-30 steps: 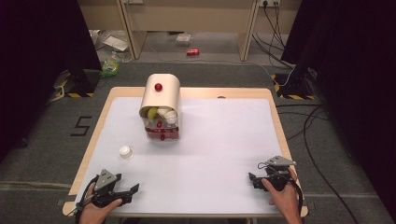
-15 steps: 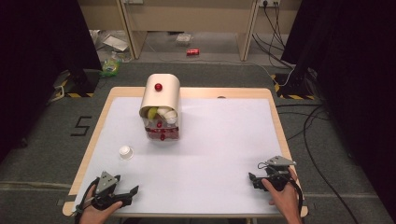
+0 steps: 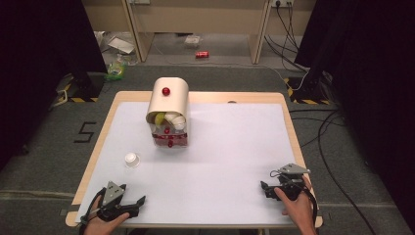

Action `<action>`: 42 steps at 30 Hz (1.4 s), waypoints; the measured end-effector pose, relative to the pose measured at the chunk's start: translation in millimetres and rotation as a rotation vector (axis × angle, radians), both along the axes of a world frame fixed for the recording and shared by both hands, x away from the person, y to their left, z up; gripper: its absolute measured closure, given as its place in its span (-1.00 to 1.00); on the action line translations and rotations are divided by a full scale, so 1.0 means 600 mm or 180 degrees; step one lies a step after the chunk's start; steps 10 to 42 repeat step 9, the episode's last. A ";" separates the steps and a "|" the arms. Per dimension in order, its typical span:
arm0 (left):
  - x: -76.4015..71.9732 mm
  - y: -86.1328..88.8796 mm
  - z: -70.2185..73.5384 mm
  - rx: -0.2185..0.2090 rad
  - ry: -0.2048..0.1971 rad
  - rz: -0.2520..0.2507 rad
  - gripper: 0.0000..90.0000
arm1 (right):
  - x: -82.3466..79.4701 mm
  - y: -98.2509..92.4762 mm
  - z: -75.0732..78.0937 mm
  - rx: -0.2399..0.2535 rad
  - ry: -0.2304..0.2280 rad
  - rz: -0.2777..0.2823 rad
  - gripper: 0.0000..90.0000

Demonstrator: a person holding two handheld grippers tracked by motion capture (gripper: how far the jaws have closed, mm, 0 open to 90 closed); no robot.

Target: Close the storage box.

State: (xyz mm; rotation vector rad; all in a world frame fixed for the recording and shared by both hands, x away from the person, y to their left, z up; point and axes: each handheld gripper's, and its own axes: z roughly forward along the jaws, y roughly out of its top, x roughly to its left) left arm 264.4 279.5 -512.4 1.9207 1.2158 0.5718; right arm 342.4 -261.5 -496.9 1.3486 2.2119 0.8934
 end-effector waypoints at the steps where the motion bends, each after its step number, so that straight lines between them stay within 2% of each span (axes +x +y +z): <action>1: 0.000 0.000 0.000 -0.0004 -0.0006 0.0001 -0.68 | 0.000 0.000 0.000 -0.0002 0.0004 0.0001 -0.96; 42: -0.001 0.001 -0.002 -0.0017 -0.0029 0.0000 -0.68 | 0.000 0.000 0.000 0.0007 0.0011 -0.0009 -0.96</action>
